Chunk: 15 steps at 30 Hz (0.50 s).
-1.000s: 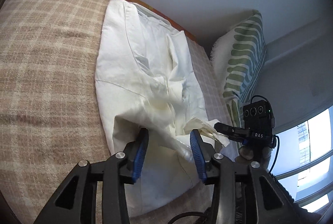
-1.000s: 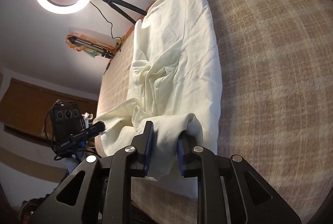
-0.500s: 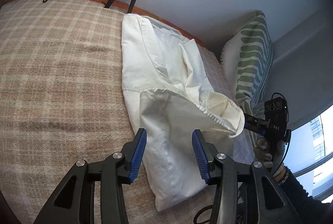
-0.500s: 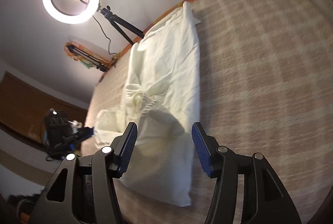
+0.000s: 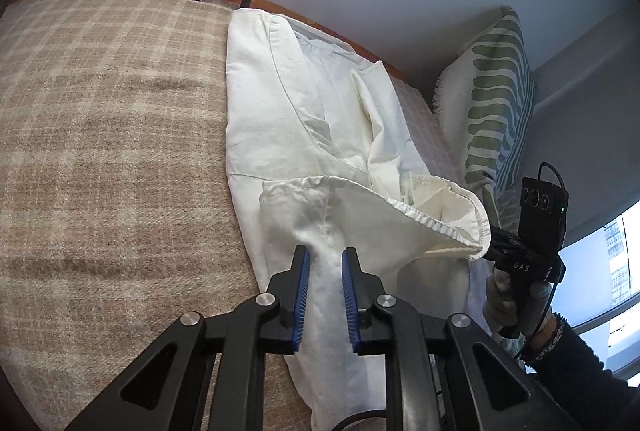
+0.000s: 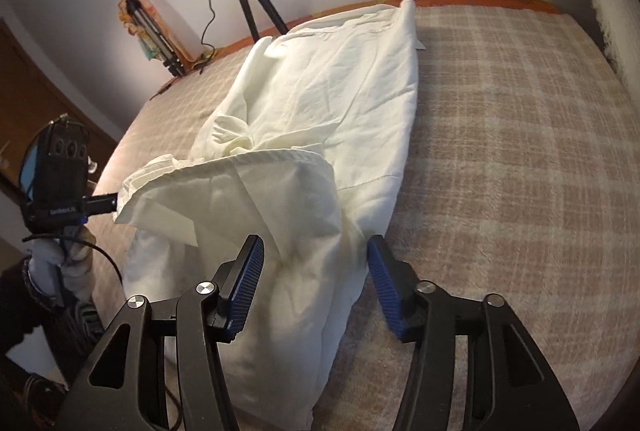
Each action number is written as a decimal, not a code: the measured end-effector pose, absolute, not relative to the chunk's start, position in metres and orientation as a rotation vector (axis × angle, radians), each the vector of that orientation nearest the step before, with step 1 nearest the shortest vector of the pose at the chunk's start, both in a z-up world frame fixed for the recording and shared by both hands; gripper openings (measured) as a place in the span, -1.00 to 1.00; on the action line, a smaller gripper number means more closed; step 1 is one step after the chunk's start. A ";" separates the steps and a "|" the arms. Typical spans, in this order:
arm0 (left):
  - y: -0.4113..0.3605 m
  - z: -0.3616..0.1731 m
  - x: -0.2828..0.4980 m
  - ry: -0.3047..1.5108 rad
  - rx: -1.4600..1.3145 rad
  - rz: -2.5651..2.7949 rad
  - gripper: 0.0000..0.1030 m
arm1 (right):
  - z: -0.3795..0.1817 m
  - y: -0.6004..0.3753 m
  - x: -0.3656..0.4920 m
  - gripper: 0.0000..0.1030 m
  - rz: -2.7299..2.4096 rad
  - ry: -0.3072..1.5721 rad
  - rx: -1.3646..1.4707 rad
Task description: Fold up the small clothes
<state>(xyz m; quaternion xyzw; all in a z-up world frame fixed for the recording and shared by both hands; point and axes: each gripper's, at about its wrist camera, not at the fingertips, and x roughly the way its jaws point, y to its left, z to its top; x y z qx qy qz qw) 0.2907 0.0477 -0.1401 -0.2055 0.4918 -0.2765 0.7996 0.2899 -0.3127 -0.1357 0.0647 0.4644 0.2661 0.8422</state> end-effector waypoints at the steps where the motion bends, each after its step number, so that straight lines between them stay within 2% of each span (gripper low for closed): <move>1: 0.049 -0.141 0.290 1.053 -0.442 -0.592 -0.68 | -0.135 -0.313 0.289 -0.12 0.562 0.975 0.131; 2: 0.049 -0.142 0.290 1.052 -0.442 -0.585 -0.59 | -0.134 -0.314 0.288 -0.12 0.566 0.971 0.133; 3: 0.050 -0.143 0.290 1.054 -0.443 -0.574 -0.37 | -0.134 -0.315 0.288 -0.12 0.562 0.967 0.136; 4: 0.051 -0.144 0.291 1.050 -0.449 -0.558 -0.35 | -0.133 -0.316 0.287 -0.12 0.555 0.960 0.135; 5: 0.051 -0.146 0.292 1.051 -0.451 -0.556 -0.42 | -0.132 -0.317 0.287 -0.12 0.553 0.953 0.135; 6: 0.050 -0.146 0.292 1.054 -0.443 -0.559 -0.67 | -0.131 -0.316 0.286 -0.13 0.549 0.947 0.133; 7: 0.049 -0.143 0.291 1.044 -0.426 -0.561 -0.68 | -0.130 -0.316 0.286 -0.33 0.549 0.945 0.130; 8: 0.048 -0.140 0.289 1.033 -0.414 -0.570 -0.70 | -0.130 -0.314 0.286 -0.71 0.548 0.954 0.127; 10: 0.047 -0.132 0.285 1.012 -0.404 -0.580 -0.80 | -0.128 -0.318 0.284 -0.79 0.547 0.951 0.153; 15: 0.051 -0.127 0.284 0.973 -0.371 -0.550 -0.83 | -0.125 -0.336 0.285 -0.85 0.539 0.960 0.275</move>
